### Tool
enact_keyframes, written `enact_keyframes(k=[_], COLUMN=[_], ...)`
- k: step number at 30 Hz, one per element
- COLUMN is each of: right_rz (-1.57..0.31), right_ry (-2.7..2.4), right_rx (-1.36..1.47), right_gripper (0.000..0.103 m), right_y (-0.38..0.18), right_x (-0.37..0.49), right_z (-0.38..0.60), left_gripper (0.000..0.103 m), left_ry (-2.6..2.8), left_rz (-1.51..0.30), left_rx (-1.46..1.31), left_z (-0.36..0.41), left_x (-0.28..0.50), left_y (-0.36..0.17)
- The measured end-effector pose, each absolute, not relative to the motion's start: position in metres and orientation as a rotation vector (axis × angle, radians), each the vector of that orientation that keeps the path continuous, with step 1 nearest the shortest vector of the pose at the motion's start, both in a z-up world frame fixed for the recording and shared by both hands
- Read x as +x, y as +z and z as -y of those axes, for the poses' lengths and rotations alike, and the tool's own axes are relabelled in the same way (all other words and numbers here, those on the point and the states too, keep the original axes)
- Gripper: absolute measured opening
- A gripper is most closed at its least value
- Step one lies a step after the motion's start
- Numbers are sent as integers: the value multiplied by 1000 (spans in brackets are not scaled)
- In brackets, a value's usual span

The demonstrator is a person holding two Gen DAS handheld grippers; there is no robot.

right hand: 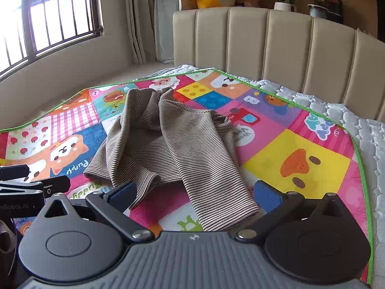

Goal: Fold clothes

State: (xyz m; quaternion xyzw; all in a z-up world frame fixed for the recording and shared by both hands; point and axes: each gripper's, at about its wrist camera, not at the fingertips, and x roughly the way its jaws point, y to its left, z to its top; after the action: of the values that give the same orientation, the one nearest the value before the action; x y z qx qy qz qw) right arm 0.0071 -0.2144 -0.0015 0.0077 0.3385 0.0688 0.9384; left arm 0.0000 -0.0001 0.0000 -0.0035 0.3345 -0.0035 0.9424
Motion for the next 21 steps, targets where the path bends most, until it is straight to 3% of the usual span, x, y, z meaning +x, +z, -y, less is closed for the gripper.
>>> enact_keyframes(k=[21], right_rz=[-678], right_ry=[162], right_rx=[-8], right_gripper=[103], right_y=[-3], right_x=[5], right_z=[209], left_gripper=[103], left_ry=[-22], left_rz=[-694], left_rx=[-33], left_z=[2], left_x=[0], left_y=[-1])
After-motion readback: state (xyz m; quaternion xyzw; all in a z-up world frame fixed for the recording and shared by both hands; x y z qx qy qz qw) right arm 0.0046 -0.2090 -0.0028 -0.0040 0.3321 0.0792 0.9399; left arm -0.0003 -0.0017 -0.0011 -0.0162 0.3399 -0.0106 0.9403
